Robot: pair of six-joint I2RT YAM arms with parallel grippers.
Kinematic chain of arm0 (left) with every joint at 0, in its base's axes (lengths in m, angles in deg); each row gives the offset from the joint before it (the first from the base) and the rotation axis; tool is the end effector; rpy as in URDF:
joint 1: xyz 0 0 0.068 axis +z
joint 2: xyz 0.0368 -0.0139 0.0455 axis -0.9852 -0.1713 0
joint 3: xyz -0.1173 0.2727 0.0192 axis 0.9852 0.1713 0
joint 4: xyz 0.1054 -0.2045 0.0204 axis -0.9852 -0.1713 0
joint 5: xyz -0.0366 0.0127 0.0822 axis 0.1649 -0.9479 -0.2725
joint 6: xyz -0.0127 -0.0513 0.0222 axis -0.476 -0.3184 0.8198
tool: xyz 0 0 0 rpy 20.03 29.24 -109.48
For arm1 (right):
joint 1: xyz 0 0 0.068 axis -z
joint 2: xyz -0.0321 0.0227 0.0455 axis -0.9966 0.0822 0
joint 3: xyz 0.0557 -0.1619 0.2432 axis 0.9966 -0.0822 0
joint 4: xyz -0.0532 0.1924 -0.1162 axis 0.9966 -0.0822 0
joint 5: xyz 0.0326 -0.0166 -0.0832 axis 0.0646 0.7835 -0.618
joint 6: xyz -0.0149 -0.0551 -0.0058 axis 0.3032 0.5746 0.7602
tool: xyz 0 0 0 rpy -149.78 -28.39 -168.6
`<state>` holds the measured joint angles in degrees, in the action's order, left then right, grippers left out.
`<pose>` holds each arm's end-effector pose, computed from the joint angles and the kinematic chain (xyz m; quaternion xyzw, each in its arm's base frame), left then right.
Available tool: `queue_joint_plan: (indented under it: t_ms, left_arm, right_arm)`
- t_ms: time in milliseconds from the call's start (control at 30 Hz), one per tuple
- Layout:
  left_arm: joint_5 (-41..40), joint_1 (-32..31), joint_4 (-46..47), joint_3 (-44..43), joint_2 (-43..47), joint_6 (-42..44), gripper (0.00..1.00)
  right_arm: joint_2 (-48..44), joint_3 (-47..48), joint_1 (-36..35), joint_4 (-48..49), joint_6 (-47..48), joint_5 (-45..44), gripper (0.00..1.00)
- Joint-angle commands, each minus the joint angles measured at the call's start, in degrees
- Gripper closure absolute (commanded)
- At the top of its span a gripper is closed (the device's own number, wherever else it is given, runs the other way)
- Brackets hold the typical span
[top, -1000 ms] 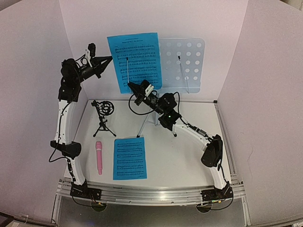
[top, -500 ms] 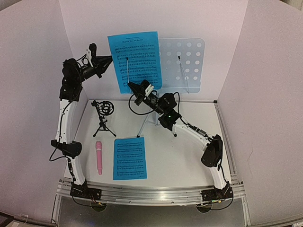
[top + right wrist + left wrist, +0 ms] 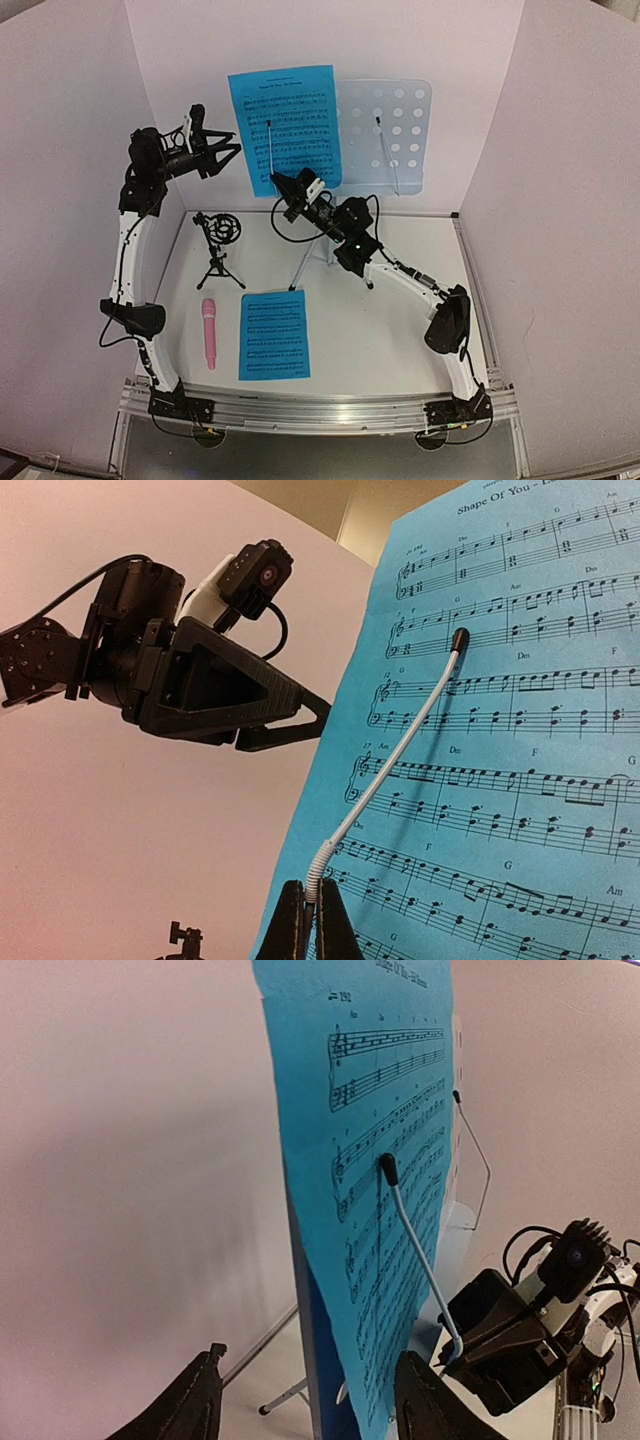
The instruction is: Set up the instrument practice props
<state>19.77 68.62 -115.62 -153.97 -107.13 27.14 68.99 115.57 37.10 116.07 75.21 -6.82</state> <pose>0.3440 -0.1025 0.5672 0.3646 0.5811 -0.3733 0.6246 0.3279 0.3750 0.4679 -0.2934 0.3655 0.2883 0.8350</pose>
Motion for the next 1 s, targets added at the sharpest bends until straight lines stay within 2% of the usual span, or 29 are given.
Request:
queue_joint_plan:
  t_ms: [0, 133, 367, 633, 733, 967]
  left_arm:
    - [3.93, -1.16, 1.29, 1.80, 2.68, -0.01, 0.41]
    - [2.21, -1.39, 2.36, 1.91, 1.89, -1.51, 0.44]
    - [2.12, -2.77, 2.62, 2.12, 1.40, -1.94, 0.73]
    - [1.93, -2.97, 2.81, 1.90, 0.96, -2.14, 0.83]
    - [1.24, -3.08, 3.29, 1.83, 0.66, -2.32, 0.98]
    - [-0.91, -3.18, 5.35, 0.96, -0.09, -2.60, 1.00]
  right_arm:
    - [-1.33, 2.97, -0.11, 5.35, 1.21, 0.34, 1.00]
    - [-1.34, 2.91, -0.12, 5.34, 1.03, 0.55, 1.00]
    - [-1.36, 2.85, -0.11, 5.27, 1.20, 0.34, 1.00]
    - [-1.18, 3.11, -0.14, 5.20, 1.36, 0.30, 1.00]
    - [-1.03, 3.24, -0.07, 5.19, 1.37, 0.22, 1.00]
    - [-0.84, 3.55, -0.13, 5.19, 1.32, 0.21, 1.00]
